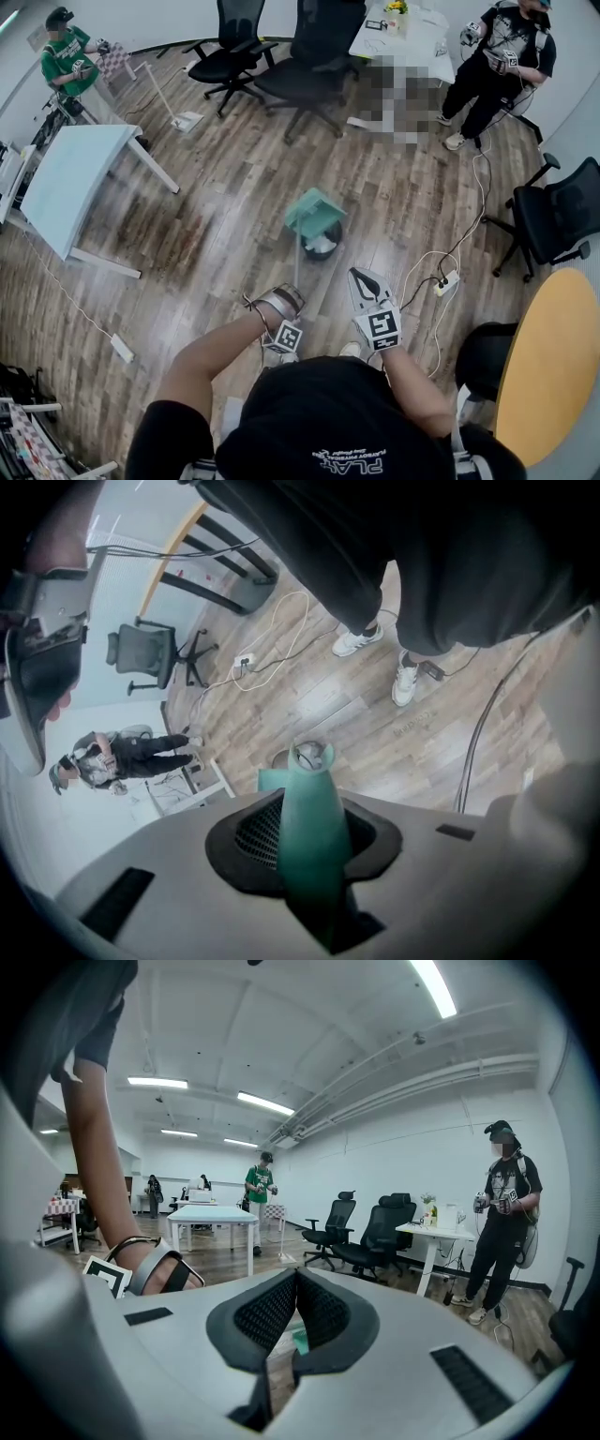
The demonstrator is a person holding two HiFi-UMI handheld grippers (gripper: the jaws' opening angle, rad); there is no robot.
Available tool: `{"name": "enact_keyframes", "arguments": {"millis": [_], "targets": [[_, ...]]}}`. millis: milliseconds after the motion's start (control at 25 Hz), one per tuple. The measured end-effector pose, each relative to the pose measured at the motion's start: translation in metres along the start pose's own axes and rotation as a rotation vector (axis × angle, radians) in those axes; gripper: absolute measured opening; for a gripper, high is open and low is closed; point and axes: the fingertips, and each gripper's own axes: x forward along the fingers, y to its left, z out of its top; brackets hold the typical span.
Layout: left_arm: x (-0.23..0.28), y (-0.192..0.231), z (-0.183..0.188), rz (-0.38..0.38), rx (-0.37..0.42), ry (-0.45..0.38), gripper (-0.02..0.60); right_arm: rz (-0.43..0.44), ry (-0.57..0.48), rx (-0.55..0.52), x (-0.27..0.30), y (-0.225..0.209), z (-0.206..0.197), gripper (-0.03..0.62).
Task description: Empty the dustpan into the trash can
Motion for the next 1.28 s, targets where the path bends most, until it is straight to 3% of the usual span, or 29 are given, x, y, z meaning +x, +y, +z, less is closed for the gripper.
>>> {"name": "enact_keyframes", "arguments": {"millis": [600,1280], "targets": [[-0.012,0.048,-0.021,0.043,-0.511,-0.077,0.104,-0.012,0.005,-0.002,-0.006,-0.002,-0.003,0.023],[-0.020,0.077,-0.067,0.142,-0.960,-0.116,0.098,0.007,0.014,-0.016,0.003,0.004,-0.002,0.023]]}}
